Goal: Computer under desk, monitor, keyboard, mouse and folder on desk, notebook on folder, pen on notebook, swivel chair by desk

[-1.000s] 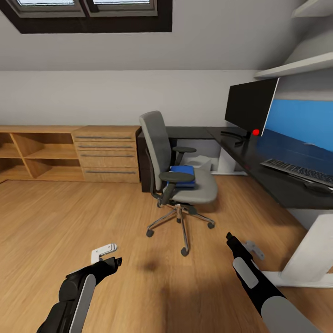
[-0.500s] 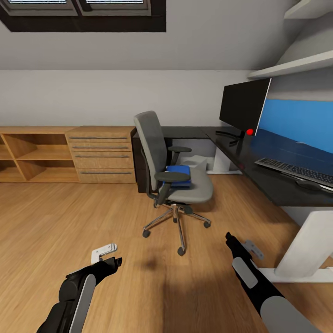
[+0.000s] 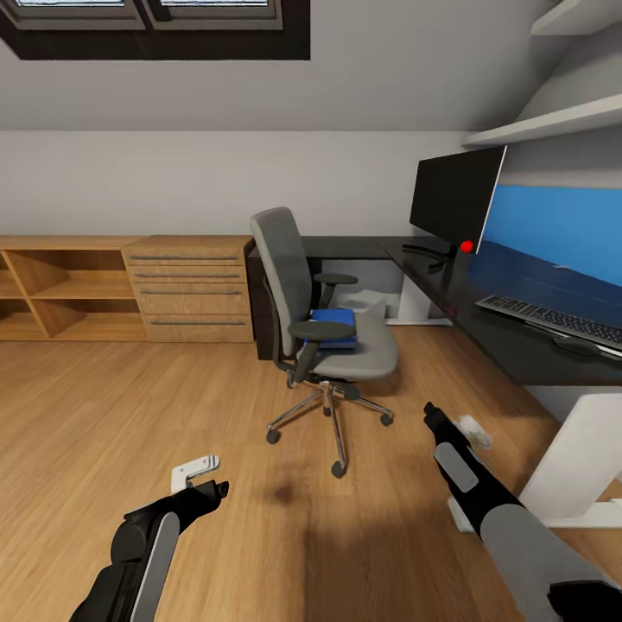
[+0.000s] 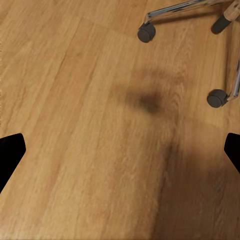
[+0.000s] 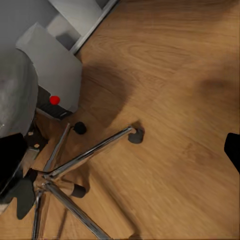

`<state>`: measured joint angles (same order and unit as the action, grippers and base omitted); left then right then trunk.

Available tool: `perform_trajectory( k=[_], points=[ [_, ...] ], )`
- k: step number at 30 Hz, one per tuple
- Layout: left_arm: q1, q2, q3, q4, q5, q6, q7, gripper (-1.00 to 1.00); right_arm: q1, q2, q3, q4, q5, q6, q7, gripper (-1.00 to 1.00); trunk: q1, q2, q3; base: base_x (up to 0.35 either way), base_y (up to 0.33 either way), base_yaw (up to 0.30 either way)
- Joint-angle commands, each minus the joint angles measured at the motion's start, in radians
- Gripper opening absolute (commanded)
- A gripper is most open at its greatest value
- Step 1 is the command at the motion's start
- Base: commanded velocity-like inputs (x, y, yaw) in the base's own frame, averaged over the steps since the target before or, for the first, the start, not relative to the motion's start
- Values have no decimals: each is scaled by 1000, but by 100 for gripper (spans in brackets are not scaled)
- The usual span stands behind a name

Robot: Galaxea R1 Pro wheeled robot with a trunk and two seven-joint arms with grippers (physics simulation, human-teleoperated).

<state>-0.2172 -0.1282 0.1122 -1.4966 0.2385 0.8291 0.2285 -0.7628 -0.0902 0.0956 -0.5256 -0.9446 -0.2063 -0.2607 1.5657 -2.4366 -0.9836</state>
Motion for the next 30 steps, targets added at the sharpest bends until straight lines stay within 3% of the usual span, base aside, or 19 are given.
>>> perform_trajectory(
  k=[1,6,12,16,17,22,28,30],
  points=[
    [-1,-1,1,-2,11,4,8,100,-42,-4,8,40,-10,-7,-4,100,0,0,-1,0,0,0],
    [-1,-2,1,-2,11,4,8,100,-113,-7,4,123,-12,-8,1,100,0,0,-1,0,0,0],
    [-1,-2,0,-1,12,4,6,100,-124,-5,3,147,-18,-7,8,100,0,0,-1,0,0,0],
    [-1,-2,0,-1,12,4,6,100,-126,-10,2,164,-53,-6,10,100,0,0,-1,0,0,0],
    [-1,-1,1,-2,12,4,3,100,-127,-20,1,175,-101,-5,29,100,0,0,-1,0,0,0],
    [-1,-2,1,-2,12,4,5,100,-126,-29,1,200,-168,-3,119,100,0,0,-1,0,0,0],
    [-1,-1,1,-2,10,4,6,100,-126,-29,2,229,-235,-2,161,100,0,0,-1,50,0,0],
    [-1,-2,1,-2,10,4,7,100,-126,-28,2,231,-240,-2,164,100,0,0,-1,260,0,0]
  ],
)
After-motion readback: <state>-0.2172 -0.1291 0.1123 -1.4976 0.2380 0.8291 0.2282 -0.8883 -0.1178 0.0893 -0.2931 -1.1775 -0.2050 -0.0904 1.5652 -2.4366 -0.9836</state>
